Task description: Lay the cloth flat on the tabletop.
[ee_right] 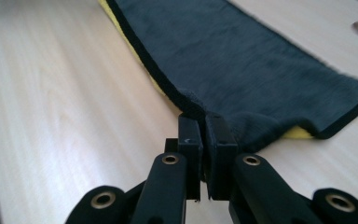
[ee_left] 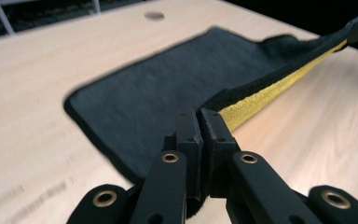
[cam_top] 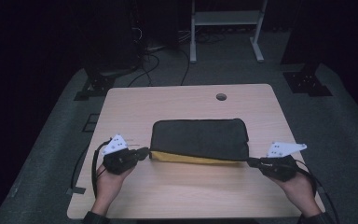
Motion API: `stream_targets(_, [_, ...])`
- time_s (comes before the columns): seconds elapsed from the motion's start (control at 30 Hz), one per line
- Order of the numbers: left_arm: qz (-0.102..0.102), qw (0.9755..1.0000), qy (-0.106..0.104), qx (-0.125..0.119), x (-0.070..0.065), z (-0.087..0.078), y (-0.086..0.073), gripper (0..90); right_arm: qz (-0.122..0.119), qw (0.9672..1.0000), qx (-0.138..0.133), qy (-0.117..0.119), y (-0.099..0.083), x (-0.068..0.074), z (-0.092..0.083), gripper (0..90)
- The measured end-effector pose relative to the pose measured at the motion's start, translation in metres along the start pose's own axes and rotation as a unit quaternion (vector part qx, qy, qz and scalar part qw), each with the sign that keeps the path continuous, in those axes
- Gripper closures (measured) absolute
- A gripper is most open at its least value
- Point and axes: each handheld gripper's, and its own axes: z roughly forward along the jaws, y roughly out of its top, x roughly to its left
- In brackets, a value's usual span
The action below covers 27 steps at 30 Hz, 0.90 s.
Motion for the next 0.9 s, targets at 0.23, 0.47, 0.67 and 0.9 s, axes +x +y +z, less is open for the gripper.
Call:
stream_targets(0.23, [-0.003, 0.9994, -0.014, 0.030, -0.014, -0.009, -0.023, 86.4, -0.011, 0.9996, 0.022, 0.014, -0.015, 0.020, -0.005, 85.6])
stream_targets(0.47, [-0.001, 0.9973, -0.033, 0.066, -0.026, -0.010, -0.043, 86.4, -0.015, 0.9977, 0.057, 0.032, -0.029, 0.028, 0.001, 85.5])
stream_targets(0.67, [-0.002, 0.9948, -0.047, 0.090, -0.036, -0.013, -0.057, 86.4, -0.014, 0.9949, 0.085, 0.052, -0.040, 0.032, 0.006, 85.4])
stream_targets(0.9, [-0.008, 0.9922, -0.064, 0.107, -0.052, -0.024, -0.072, 86.4, -0.029, 0.9913, 0.106, 0.073, -0.046, 0.037, 0.006, 85.2])
